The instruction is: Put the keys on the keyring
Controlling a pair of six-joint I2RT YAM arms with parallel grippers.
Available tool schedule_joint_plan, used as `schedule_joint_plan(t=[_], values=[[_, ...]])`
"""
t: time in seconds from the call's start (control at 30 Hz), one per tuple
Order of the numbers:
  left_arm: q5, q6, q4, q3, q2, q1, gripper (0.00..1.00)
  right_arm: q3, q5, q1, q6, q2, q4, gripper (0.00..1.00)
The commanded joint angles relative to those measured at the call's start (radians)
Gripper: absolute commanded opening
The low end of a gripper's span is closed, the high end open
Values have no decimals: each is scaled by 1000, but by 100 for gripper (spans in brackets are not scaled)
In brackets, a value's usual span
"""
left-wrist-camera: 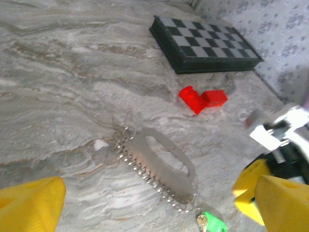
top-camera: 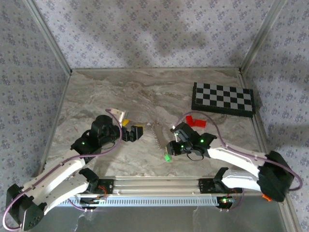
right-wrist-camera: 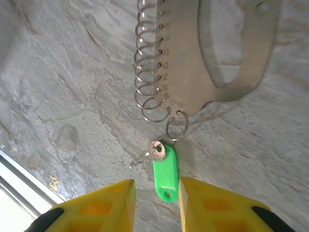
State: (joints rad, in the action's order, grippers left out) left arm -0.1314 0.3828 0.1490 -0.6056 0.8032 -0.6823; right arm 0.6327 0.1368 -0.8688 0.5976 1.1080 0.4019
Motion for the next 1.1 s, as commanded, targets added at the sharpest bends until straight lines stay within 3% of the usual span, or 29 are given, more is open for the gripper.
schedule_joint_plan(t=[0.0,0.3,0.43,0.57,0.77,0.93,1.07], values=[[97,-25,109,-45,-35,3,100,1,-109,11,-15,-112,137,36],[457,8,269,-42,-135,4,100,30,-288,175,-191,-482,303,60],[635,18,327,-36,-171,5,100,11,-312,281,-279,-579,242,100],[819,4,313,7,-215,4,100,-12,-298,392,-326,-574,106,100],[1042,-159,124,158,-289,21,100,-59,-343,568,-354,-491,-42,100],[1088,-212,-17,268,-283,103,100,-131,-449,710,-356,-455,-134,100],[1060,-190,-53,306,-232,199,100,-252,-385,798,-442,-518,-279,100]])
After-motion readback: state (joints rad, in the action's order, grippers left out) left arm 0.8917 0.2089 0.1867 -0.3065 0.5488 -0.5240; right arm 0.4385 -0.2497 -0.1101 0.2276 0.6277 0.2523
